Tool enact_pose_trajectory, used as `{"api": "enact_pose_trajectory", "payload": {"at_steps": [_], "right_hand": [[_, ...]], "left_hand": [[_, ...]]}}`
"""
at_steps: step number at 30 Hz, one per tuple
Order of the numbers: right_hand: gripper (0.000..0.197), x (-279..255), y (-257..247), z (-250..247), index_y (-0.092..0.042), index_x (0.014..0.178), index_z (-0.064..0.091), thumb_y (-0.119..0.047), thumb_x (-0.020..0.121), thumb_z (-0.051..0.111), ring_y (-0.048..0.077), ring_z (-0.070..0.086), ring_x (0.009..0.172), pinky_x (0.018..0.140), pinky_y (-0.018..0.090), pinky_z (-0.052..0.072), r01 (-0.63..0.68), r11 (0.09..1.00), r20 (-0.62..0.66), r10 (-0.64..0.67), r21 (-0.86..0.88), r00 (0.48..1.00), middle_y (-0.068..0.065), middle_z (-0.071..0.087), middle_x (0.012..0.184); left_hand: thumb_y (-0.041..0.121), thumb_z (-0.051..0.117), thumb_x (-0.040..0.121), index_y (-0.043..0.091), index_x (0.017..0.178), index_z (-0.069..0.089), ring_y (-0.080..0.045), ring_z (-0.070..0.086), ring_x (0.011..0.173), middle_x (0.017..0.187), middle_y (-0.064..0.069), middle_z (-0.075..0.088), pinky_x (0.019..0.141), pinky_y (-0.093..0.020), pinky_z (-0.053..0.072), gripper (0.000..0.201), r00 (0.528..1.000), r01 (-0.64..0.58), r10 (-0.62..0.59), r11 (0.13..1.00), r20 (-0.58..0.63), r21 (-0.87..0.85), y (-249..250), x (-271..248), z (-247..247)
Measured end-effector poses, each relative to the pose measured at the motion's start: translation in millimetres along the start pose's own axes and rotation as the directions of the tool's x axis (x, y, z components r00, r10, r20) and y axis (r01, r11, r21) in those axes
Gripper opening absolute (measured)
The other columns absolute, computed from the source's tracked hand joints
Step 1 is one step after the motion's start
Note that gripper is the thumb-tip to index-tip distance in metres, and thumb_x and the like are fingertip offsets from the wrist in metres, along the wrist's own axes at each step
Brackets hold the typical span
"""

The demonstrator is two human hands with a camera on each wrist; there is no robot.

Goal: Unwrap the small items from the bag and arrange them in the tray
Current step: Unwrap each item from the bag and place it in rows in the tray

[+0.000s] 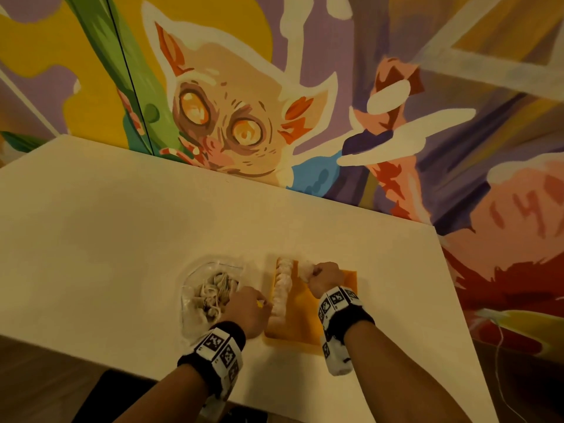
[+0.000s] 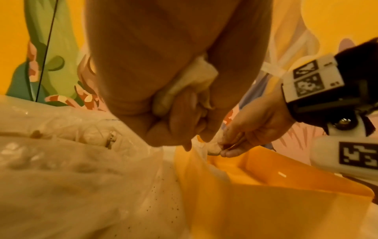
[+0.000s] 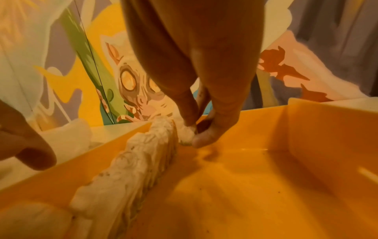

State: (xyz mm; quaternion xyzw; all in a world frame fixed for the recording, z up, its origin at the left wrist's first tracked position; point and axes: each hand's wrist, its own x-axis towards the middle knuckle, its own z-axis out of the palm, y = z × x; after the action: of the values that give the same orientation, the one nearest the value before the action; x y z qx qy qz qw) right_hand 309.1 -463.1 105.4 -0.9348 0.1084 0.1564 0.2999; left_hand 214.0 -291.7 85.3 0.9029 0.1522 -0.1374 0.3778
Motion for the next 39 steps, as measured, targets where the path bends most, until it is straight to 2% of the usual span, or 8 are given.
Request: {"api": "enact_pose_trajectory", "payload": {"at_steps": [3, 9, 17, 21, 27, 30, 34, 39], "right_hand": [[0.022, 2, 0, 5, -0.01, 0.074, 0.067, -0.021, 0.091, 0.059, 0.019, 0.046, 0.054, 0.052, 0.027, 0.036, -0.025, 0.999, 0.038, 0.024, 0.039, 0.999, 0.009, 0.056, 0.066], [0.035, 10, -3, 13, -0.01, 0.082, 0.067, -0.044, 0.09, 0.061, 0.02, 0.059, 0.062, 0.055, 0.029, 0.044, -0.095, 0.995, 0.088, 0.093, 0.021, 0.992, 0.01, 0.064, 0.078], [0.053, 11, -7, 14, 0.0, 0.102, 0.063, -0.051, 0.086, 0.062, 0.023, 0.055, 0.064, 0.042, 0.022, 0.03, -0.221, 0.963, 0.048, 0.216, 0.154, 0.975, 0.011, 0.066, 0.088], [0.035, 8, -5, 6, -0.003, 0.088, 0.057, -0.036, 0.087, 0.065, 0.017, 0.048, 0.054, 0.044, 0.025, 0.032, -0.27, 0.946, 0.073, 0.261, 0.179, 0.963, 0.005, 0.054, 0.066], [0.031, 11, -6, 12, -0.019, 0.084, 0.066, -0.046, 0.093, 0.055, 0.01, 0.051, 0.064, 0.059, 0.026, 0.045, -0.157, 0.982, 0.148, 0.142, 0.102, 0.979, -0.001, 0.065, 0.08], [0.043, 2, -10, 5, -0.02, 0.059, 0.054, -0.047, 0.093, 0.056, 0.009, 0.045, 0.054, 0.047, 0.023, 0.034, -0.142, 0.979, 0.085, 0.131, 0.149, 0.988, -0.004, 0.054, 0.061], [0.041, -3, -17, 3, -0.034, 0.065, 0.031, -0.019, 0.1, 0.047, 0.008, 0.042, 0.075, 0.055, 0.01, 0.031, -0.078, 0.99, 0.177, 0.056, 0.12, 0.983, -0.008, 0.042, 0.081], [0.037, 6, -2, 9, -0.025, 0.059, 0.049, -0.03, 0.095, 0.053, 0.01, 0.048, 0.059, 0.047, 0.02, 0.035, -0.11, 0.984, 0.09, 0.098, 0.14, 0.991, -0.006, 0.051, 0.064]], "left_hand": [[0.037, 0.057, 0.092, 0.019, 0.114, 0.064, -0.016, 0.058, 0.099, 0.123, -0.001, 0.059, 0.076, -0.024, 0.045, 0.029, 0.999, 0.026, -0.028, 0.998, 0.023, 0.064, -2, 1, 5], [0.038, 0.06, 0.091, 0.022, 0.117, 0.064, -0.016, 0.058, 0.106, 0.126, 0.001, 0.057, 0.078, -0.022, 0.045, 0.03, 0.998, 0.046, -0.049, 0.994, 0.032, 0.104, -8, 5, 13], [0.038, 0.06, 0.089, 0.027, 0.11, 0.067, -0.016, 0.06, 0.101, 0.122, 0.002, 0.06, 0.076, -0.023, 0.046, 0.025, 0.998, 0.046, -0.05, 0.994, 0.037, 0.102, -12, 6, 13], [0.036, 0.06, 0.09, 0.025, 0.11, 0.067, -0.016, 0.06, 0.101, 0.123, 0.002, 0.06, 0.074, -0.021, 0.044, 0.024, 0.997, 0.053, -0.057, 0.995, 0.049, 0.079, -12, 7, 14], [0.035, 0.06, 0.091, 0.023, 0.113, 0.064, -0.018, 0.058, 0.106, 0.125, 0.0, 0.056, 0.079, -0.022, 0.046, 0.025, 0.997, 0.053, -0.055, 0.997, 0.045, 0.053, -10, 6, 12], [0.035, 0.061, 0.091, 0.023, 0.113, 0.065, -0.017, 0.058, 0.106, 0.125, 0.0, 0.056, 0.078, -0.022, 0.044, 0.026, 0.998, 0.05, -0.053, 0.997, 0.046, 0.053, -9, 5, 12], [0.035, 0.06, 0.091, 0.023, 0.111, 0.065, -0.013, 0.055, 0.095, 0.124, 0.001, 0.056, 0.073, -0.021, 0.042, 0.024, 0.998, 0.048, -0.05, 0.998, 0.044, 0.038, -7, 2, 9], [0.033, 0.068, 0.087, 0.022, 0.099, 0.069, -0.012, 0.058, 0.095, 0.114, 0.003, 0.064, 0.075, -0.021, 0.042, 0.017, 1.0, -0.006, 0.007, 0.997, 0.013, -0.081, -2, -4, 1]]}}
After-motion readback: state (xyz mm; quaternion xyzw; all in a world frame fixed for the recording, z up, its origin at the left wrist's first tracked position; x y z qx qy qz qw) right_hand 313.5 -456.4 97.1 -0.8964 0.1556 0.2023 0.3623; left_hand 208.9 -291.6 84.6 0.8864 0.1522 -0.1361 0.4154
